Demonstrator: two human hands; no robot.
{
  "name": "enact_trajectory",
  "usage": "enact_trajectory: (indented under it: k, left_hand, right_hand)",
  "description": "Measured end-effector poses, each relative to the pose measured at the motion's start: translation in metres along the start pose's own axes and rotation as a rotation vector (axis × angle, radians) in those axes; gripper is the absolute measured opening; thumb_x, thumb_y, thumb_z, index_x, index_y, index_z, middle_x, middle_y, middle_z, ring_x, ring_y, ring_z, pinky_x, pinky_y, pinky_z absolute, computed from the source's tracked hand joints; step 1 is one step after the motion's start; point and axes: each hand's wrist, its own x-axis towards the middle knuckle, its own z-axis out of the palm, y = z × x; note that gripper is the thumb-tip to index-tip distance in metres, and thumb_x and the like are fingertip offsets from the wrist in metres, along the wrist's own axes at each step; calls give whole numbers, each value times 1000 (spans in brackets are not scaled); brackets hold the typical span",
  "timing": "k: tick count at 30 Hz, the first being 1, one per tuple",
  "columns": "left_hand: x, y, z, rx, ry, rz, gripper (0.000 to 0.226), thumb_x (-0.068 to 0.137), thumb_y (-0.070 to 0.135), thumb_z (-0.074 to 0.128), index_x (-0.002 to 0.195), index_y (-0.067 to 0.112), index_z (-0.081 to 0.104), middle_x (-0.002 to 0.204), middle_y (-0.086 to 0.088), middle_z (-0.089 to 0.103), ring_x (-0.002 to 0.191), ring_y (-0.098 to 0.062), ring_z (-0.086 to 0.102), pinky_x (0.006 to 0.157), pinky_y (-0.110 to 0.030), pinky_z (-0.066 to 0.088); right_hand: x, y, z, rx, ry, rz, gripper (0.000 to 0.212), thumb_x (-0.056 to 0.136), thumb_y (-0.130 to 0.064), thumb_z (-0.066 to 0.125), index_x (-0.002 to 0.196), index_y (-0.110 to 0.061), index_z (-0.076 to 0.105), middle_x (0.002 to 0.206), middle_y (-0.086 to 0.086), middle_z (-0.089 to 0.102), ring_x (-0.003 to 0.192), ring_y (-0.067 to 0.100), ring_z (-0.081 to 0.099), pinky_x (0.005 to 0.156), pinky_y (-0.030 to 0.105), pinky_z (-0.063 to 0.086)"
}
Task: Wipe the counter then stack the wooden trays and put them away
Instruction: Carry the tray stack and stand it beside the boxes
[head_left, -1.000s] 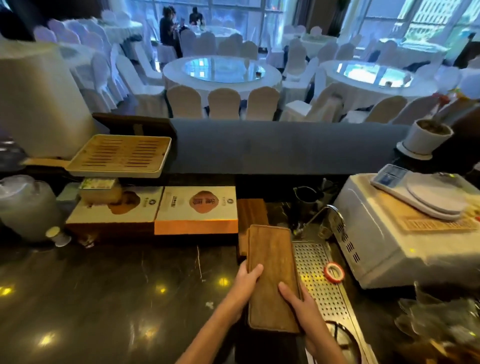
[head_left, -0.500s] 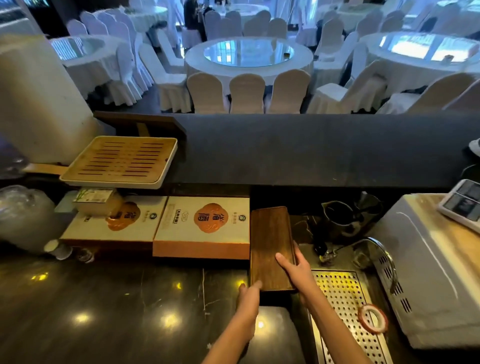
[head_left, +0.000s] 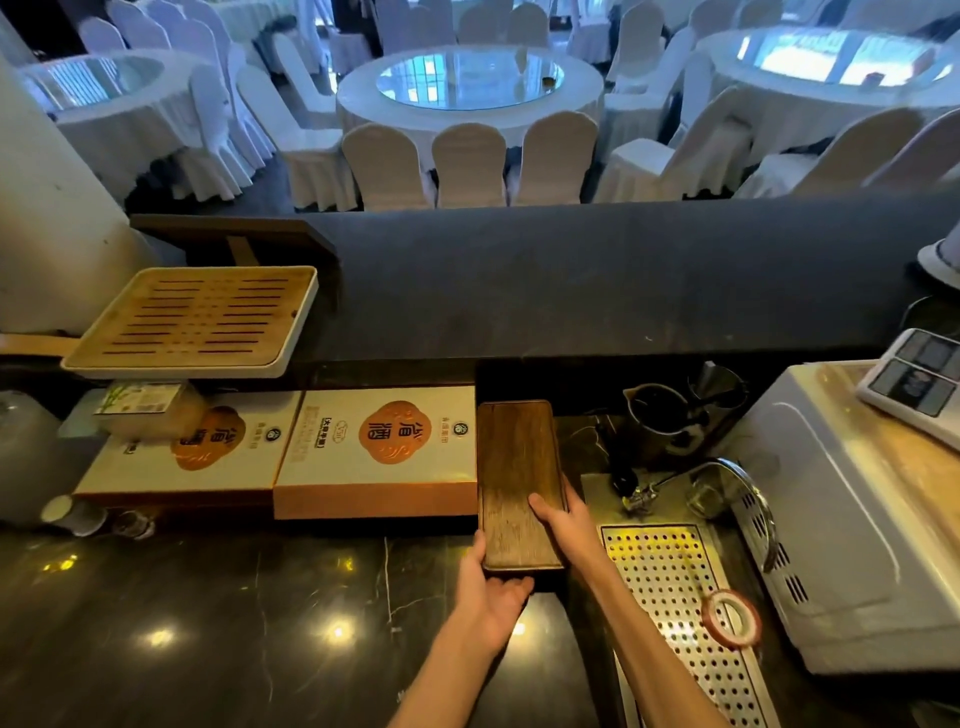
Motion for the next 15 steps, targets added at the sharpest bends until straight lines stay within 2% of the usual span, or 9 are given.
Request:
enact_trajectory:
  k: [2,4,7,11,15]
  left_hand:
    - [4,-1,0,-25,-5,0,50,94,46,48,123,6,54,121,-26,59,117,-42,54,110,-54,36]
    - [10,-2,-2,-75,4,-14,60,92,56,46,125,6,52,122,-25,57,126,-44,46,113,-57,28]
    - [20,-3,-2,-163,6,-22,70,90,62,42,134,7,45,137,-27,47,136,-45,35,115,-60,18]
    - [24,-2,5,-249,23,-17,72,92,60,40,139,6,42,142,-27,44,134,-45,37,115,-61,21]
    - [30,6,11,-331,104,-34,66,95,49,39,143,4,36,146,-28,38,137,-45,34,117,-57,20]
  right_hand:
    - [5,4,-1,35,-15,6,55,91,-30,63,141,-29,41,122,-3,63,111,18,62,98,45,51]
    - [11,6,-2,74,-29,17,54,91,-30,62,141,-31,41,123,-2,64,109,16,63,96,44,51]
    - [17,9,-3,120,-54,28,55,91,-35,61,142,-37,39,125,-5,62,111,15,62,95,41,51]
    - [25,8,-2,125,-73,20,62,89,-40,64,142,-42,33,123,-11,59,109,9,59,89,34,50]
    - [33,8,-4,114,-96,2,64,88,-45,64,142,-47,30,125,-12,58,108,7,59,82,28,50]
